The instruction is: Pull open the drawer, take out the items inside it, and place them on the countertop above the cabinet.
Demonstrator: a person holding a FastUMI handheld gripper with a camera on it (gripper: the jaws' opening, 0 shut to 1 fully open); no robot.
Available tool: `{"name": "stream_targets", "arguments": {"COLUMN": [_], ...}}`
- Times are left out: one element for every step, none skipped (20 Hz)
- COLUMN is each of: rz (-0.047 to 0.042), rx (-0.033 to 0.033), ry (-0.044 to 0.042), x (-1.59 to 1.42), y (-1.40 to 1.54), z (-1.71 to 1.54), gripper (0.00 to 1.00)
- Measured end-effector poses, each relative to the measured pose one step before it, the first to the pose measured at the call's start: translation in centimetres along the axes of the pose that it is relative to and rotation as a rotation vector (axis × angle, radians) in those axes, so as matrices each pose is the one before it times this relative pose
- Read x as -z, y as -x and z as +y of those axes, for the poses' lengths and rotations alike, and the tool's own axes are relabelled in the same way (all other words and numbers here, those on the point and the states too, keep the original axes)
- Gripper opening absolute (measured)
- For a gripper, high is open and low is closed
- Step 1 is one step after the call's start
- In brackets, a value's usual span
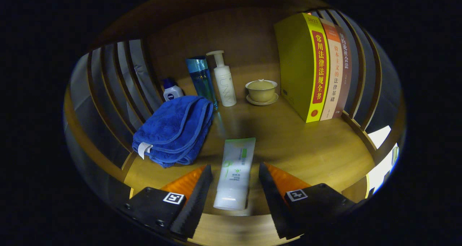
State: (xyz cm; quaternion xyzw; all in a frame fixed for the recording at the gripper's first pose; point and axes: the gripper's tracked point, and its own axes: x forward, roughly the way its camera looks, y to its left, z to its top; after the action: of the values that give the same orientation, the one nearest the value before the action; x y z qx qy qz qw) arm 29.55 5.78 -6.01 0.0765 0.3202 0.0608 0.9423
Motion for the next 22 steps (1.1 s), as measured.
{"name": "stream_targets", "arguments": {"rz": [-0.00390, -0.00759, -0.01824, -0.01169, -0.01363, -0.02084, -0.01968, -0.01811, -0.01265, -0.01780, -0.01738, -0.02028, -0.02350, -0.01894, -0.01554, -0.01645, -0.01386, -0.01163, -0.00826, -0.01141, -0.00507, -0.00587], "rx": [-0.00937, -0.00512, -0.00907, -0.01103, -0.00565, -0.00122, 0.00202, 0.00345, 0.00277, 0.00374, -0.00281, -0.00558, -0.00153, 0.00168, 0.00191, -0.00397, -0.00678, -0.00144, -0.00233, -0.00377, 0.00132, -0.00143], "ry": [-0.01323, -0.00928, -0.01171, -0.01189, -0.01273, 0.00354, 0.00721, 0.01014, 0.00899, 0.00522, 0.00268, 0.00130, 0.00584, 0.01299, 0.01281, -0.00051, -0.00142, -0.00061, 0.00062, 0.00391, 0.00157, 0.00031], "x": [0.041, 0.022, -0.315, -0.075, 0.045, -0.294, -0.404, -0.174, -0.080, -0.107, -0.219, -0.182, -0.115, -0.105, 0.095, 0.027, 0.113, 0.232, 0.231, 0.249, 0.384, 0.533], "y": [0.347, 0.388, 0.432, 0.636, 0.802, 0.825, 0.886, 1.043, 0.948, 0.984, 1.024, 1.089, 1.118, 1.017, 1.046, 1.019, 0.870, 0.850, 0.759, 0.780, 0.673, 0.735], "z": [0.127, 0.090, 0.133, 0.117, 0.105, -0.035, -0.022, 0.034, 0.028, 0.016, 0.127, 0.245, 0.265, 0.084, 0.081, 0.277, 0.369, 0.132, 0.045, 0.140, 0.040, 0.141], "gripper": [0.88, 0.90, 0.92, 0.94, 0.96, 0.98, 0.98, 0.99, 0.99, 0.99, 0.99, 0.99, 0.99, 0.99, 0.99, 0.99, 0.99, 0.99, 0.99, 0.99, 0.99, 0.99]}}
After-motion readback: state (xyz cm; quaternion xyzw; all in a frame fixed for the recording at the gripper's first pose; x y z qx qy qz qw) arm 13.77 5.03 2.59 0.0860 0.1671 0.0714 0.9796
